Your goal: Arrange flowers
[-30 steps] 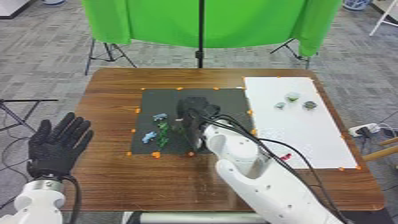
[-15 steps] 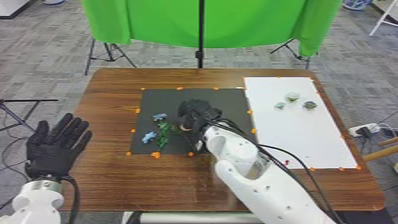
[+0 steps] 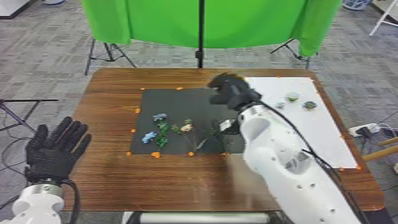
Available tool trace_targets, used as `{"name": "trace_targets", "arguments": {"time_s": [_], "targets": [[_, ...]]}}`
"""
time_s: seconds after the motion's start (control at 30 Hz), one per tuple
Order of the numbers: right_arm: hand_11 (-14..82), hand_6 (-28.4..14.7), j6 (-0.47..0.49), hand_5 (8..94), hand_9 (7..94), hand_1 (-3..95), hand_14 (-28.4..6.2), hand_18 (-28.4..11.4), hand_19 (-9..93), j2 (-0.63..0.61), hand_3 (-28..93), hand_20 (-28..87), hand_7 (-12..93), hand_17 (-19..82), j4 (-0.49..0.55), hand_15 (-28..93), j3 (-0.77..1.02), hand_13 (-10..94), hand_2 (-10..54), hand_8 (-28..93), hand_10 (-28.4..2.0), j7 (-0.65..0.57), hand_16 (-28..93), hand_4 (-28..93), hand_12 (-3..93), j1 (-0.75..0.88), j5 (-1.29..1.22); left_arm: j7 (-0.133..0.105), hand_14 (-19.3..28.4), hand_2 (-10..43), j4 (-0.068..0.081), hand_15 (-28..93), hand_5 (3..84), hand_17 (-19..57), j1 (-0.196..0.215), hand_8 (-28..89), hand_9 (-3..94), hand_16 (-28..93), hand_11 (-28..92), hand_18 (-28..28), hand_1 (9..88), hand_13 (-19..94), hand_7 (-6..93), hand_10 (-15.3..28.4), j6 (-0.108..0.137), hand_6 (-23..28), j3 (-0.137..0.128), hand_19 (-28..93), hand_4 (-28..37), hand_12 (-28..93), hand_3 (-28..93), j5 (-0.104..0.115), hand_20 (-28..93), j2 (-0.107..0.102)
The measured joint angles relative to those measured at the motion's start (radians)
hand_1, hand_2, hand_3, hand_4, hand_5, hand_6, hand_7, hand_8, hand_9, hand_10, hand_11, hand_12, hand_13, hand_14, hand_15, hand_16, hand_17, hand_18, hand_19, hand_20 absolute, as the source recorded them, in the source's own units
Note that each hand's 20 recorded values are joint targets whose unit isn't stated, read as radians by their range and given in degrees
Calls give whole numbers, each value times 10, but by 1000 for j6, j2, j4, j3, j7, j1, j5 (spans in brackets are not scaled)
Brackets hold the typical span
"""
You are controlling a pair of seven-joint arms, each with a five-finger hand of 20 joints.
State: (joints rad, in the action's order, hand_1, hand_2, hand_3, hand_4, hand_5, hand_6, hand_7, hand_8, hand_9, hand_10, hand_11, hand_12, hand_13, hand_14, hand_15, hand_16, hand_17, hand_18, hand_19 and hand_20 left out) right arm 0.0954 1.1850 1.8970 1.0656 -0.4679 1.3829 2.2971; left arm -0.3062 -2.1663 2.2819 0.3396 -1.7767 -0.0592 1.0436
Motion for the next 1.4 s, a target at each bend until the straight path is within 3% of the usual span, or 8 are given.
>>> {"name": "trace_targets", "arguments": {"time_s": [0.13,0.37,0.5,0.77,0.9,1.0,1.17,1.4], "targets": [[79,-23,5,510,487,507,-106,-203,782,-36,739,366,113,268,-57,507,124,572,-95,-111,-127,-43,199,-283,132,10,30,-7,149,159,-3,381,486,-60,7,-90,441,-61,216,141,283,386,112,156,1,102,-2,389,-283,109,686,1,143,4],[83,-10,173,525,514,548,-91,-199,780,-157,689,386,122,268,-177,465,271,586,-95,-114,-110,-42,278,-283,134,17,115,-15,149,159,-12,381,486,-60,27,-89,441,-61,216,141,283,386,113,156,2,102,-5,389,-283,109,686,4,143,11],[83,1,160,532,519,571,-82,-194,774,-211,675,390,133,268,-204,446,264,589,-95,-119,-101,-31,303,-283,133,28,127,-15,150,159,-13,381,485,-60,29,-89,440,-61,215,141,284,386,113,156,4,102,-5,389,-283,109,686,5,143,14],[92,15,57,552,549,615,-67,-186,766,-176,606,398,144,270,-263,411,232,613,-95,-126,-85,-26,348,-283,134,23,94,-13,148,158,-13,380,486,-60,27,-89,441,-61,215,141,284,386,113,156,6,102,11,390,-283,109,687,5,143,19],[113,24,67,580,617,649,-63,-185,759,-164,548,405,146,270,-267,396,219,638,-95,-126,-83,-11,379,-283,141,25,101,-9,149,158,-13,381,486,-60,27,-90,441,-60,215,141,285,387,113,156,6,102,15,389,-283,108,686,4,142,23],[142,34,85,652,688,677,-60,-183,753,-158,501,410,163,275,-282,384,210,661,-95,-128,-86,-10,404,-283,158,23,110,-7,149,158,-13,380,486,-60,26,-89,440,-61,215,141,285,386,113,156,7,102,19,389,-283,108,686,4,143,25],[44,24,83,743,794,671,-60,-181,746,-150,534,422,216,285,-295,360,206,686,-95,-26,-83,-13,431,-282,282,23,117,-5,149,159,-12,380,486,-60,24,-89,440,-60,215,141,285,386,112,156,8,102,25,389,-283,109,690,4,142,25],[36,22,27,765,816,659,-58,-182,747,-155,596,424,237,291,-279,348,185,701,-95,-17,-83,-13,444,-282,299,37,110,-5,148,167,-12,378,486,-60,24,-89,441,-61,215,141,294,386,112,155,9,101,25,389,-283,108,708,1,142,25]]}}
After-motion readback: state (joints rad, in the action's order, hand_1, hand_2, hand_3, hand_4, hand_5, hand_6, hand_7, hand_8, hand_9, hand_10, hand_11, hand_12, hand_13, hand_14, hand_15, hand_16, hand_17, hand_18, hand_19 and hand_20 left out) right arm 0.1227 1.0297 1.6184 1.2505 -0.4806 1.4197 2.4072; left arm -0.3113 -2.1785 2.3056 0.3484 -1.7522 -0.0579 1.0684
